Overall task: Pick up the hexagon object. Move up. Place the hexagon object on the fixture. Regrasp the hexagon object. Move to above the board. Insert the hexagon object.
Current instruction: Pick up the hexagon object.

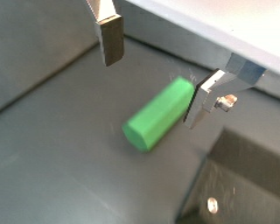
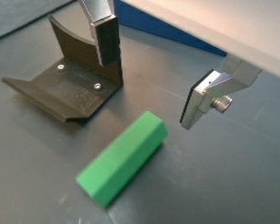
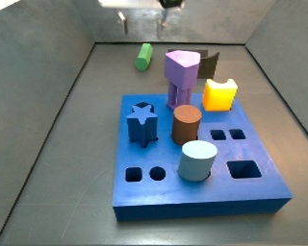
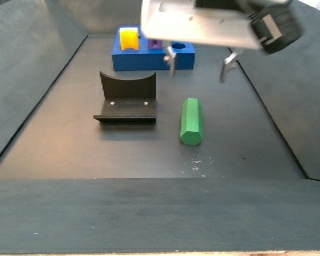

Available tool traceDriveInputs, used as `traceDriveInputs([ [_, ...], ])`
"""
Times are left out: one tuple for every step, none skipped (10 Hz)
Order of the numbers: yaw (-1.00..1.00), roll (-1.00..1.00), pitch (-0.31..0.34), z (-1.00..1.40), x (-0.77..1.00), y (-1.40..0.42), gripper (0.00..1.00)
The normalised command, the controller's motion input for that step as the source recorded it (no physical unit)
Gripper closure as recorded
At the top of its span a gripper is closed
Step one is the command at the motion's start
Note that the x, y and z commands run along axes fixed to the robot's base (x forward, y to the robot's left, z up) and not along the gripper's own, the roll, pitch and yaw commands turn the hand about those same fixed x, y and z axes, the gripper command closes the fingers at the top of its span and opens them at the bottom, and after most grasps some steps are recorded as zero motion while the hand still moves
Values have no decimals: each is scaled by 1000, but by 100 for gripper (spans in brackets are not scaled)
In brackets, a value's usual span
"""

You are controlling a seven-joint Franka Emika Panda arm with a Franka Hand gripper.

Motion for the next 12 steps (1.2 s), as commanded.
traceDriveInputs([
  [-211,-7,0,-1000,394,0,0],
  [-137,-56,0,-1000,326,0,0],
  [-63,-120,0,-923,180,103,0],
  [0,-204,0,-800,6,217,0],
  [157,-303,7,-569,0,240,0],
  [391,-417,87,-271,0,189,0],
  [400,-460,69,-197,-9,209,0],
  [371,-444,94,-223,0,177,0],
  [300,-404,107,-294,0,103,0],
  [200,-337,123,-400,0,40,0],
  [117,-301,104,-397,0,23,0],
  [9,-134,13,-209,0,0,0],
])
